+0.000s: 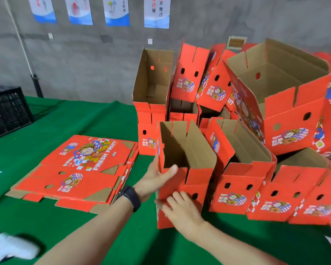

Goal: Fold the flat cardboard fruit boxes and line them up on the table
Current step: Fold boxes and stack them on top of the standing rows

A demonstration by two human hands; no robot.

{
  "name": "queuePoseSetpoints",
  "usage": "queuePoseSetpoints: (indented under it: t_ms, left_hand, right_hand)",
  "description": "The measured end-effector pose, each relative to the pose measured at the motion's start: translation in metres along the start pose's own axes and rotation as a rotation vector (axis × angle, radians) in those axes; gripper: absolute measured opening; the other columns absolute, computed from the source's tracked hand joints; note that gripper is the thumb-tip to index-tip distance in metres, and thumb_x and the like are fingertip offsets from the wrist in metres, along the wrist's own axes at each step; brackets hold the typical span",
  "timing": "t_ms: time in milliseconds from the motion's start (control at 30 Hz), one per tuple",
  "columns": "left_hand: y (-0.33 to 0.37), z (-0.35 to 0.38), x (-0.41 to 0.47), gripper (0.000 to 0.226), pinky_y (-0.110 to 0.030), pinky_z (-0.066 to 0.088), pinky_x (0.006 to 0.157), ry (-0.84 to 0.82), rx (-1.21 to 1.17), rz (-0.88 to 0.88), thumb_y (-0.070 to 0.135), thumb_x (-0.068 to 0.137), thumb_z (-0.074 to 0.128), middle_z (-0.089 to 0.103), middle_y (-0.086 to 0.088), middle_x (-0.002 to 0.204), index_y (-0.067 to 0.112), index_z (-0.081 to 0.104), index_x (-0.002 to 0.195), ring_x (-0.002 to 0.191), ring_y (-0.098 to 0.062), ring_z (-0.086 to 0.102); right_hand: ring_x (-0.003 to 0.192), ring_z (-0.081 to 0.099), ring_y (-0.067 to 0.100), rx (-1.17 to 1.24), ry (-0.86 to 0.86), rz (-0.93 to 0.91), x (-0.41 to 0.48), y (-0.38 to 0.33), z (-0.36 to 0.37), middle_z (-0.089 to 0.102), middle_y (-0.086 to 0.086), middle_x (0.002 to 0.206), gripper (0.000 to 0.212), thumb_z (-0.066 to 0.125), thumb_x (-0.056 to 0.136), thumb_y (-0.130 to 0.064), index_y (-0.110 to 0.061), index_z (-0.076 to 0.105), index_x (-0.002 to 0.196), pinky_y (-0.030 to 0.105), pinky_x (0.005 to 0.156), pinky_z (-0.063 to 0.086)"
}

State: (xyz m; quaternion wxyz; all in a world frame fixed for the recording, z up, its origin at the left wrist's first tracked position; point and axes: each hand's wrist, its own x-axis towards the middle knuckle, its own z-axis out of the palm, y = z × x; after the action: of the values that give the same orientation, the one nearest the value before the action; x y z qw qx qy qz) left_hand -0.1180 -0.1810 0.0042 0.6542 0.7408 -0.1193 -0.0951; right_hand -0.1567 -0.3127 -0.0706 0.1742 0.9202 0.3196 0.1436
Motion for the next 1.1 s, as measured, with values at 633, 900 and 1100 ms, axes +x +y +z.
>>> queuePoseSetpoints:
  t_ms: [633,900,1100]
  left_hand:
    - [-0.003,0.047,0.100,0.049,-0.033,0.046,0.060,0.187,-0.023,-0.062,0.014,0.101,0.029,0.059,-0.015,0.090,0.032,0.027,0.146,0.068,-0.026,0.056]
    - [-0.002,0.039,0.115,0.051,-0.053,0.036,0.107,0.025,0.063,-0.083,0.030,0.103,0.031,0.043,-0.010,0.145,0.038,0.012,0.149,0.127,-0.033,0.046]
    - [-0.007,0.036,0.126,0.058,-0.052,0.031,0.111,-0.020,0.013,-0.049,0.032,0.102,0.036,0.028,-0.004,0.154,0.037,0.005,0.151,0.135,-0.032,0.039]
  right_hand:
    - [0.121,0.039,0.034,0.080,-0.236,0.174,0.001,0.072,0.011,0.041,0.009,0.139,0.049,0.056,0.089,-0.024,-0.012,0.045,0.136,0.047,0.101,0.029]
    - [0.125,0.037,0.033,0.206,-0.233,0.331,0.011,0.070,0.016,0.041,0.007,0.139,0.044,0.050,0.093,-0.025,-0.017,0.044,0.135,0.051,0.108,0.023]
    - [0.134,0.030,0.030,0.354,-0.360,0.469,0.026,0.066,0.016,0.035,0.004,0.144,0.048,0.052,0.093,-0.031,-0.020,0.044,0.139,0.056,0.117,0.002]
